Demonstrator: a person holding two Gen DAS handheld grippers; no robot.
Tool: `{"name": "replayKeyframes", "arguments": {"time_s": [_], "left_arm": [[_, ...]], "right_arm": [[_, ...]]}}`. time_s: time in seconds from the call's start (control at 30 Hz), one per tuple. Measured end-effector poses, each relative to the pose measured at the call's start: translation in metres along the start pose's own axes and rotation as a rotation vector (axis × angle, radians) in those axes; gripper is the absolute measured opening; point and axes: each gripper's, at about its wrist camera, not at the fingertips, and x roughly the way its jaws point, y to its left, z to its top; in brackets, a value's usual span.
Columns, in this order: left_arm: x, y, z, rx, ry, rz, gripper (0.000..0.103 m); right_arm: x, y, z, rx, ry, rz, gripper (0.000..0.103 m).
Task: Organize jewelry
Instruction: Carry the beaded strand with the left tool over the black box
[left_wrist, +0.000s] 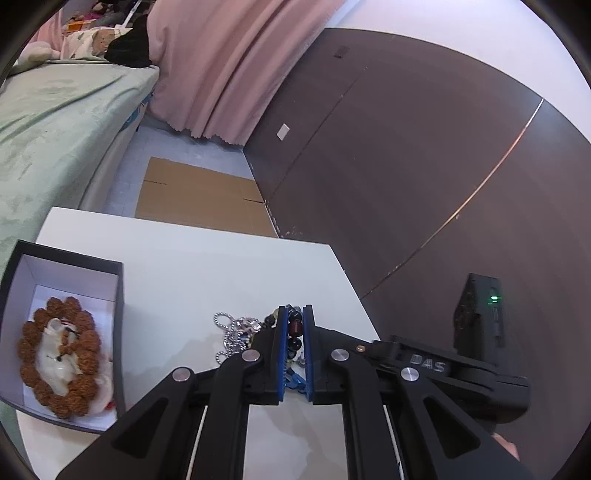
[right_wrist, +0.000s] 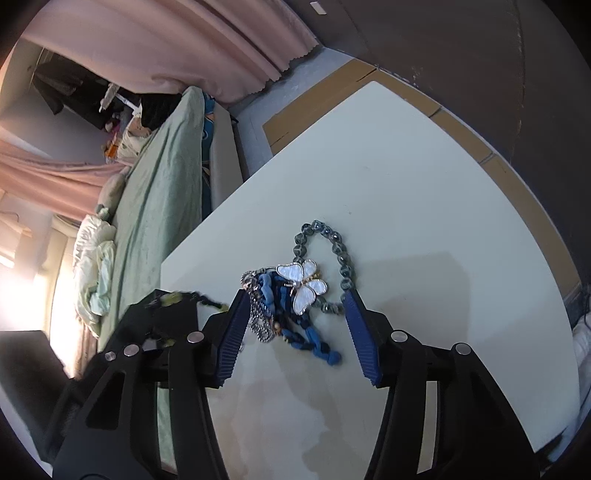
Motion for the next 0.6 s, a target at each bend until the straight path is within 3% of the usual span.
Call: {"name": "replayKeyframes", "arguments": {"time_s": [0.4,0.57,0.6], "left_arm": [[-0.024,0.016,0.009,-0.045,-0.031,0.006,0.006],[-0.039,0.021,0.012,-0.044,-0.051,-0.004,0.006],[-0.043,0.022,0.013,-0.045,-0.057,-0.007,0.006]], "right_arm": [[0.037,0.022,-0.003,-0.096,-0.002,-0.119,0.053],[0.046,0.024,-0.004,-0.105,-0.008,-0.172,0.044],[0.046,0.023,-0.004,-0.104,-0.008,-0.170,0.035]]}}
